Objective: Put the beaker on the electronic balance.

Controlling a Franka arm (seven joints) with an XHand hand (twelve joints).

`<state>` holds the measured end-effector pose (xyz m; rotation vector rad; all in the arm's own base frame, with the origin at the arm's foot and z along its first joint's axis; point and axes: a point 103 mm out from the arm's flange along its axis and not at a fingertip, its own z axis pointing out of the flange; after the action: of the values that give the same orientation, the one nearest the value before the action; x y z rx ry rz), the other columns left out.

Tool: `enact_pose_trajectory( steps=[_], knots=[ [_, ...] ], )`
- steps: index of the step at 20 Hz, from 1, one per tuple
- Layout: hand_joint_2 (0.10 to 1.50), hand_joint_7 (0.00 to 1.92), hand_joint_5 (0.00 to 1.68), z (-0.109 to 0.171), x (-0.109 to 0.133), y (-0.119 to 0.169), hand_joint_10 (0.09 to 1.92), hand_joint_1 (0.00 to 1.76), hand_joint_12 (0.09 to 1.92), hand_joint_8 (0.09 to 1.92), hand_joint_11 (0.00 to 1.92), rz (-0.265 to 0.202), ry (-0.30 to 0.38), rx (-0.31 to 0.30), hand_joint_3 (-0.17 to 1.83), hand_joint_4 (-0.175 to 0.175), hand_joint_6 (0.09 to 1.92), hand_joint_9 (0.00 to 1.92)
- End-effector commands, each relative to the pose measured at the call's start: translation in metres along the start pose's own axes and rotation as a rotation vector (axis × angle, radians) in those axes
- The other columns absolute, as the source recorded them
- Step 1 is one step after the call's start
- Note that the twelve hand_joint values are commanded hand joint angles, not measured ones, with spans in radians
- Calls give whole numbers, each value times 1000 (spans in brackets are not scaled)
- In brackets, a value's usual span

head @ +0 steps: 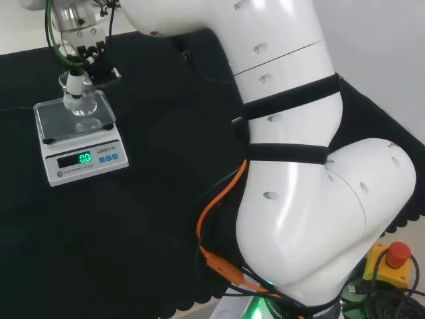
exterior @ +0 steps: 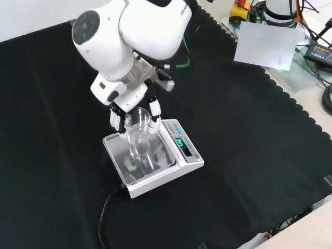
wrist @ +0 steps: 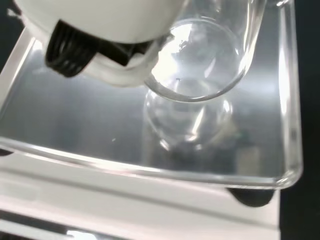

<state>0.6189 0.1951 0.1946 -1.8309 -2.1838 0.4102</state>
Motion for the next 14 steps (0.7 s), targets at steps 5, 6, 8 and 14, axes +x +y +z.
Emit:
enact_pose_trajectory(
  steps=[5,6,8,14],
  knots=[
    [618,1157,1318,20,11,7,649,1214,694,969,1571,-24,9,30,688,-175,592,1394],
    [618,1157,1318,21,11,8,649,1214,694,968,1570,-23,4,29,688,-175,592,1393],
    [617,1155,1318,23,12,8,649,1214,692,967,1565,-27,-6,28,688,-175,593,1389],
    [543,991,1015,25,17,9,617,1189,879,913,1294,-39,-20,56,666,-116,805,1299]
  ],
)
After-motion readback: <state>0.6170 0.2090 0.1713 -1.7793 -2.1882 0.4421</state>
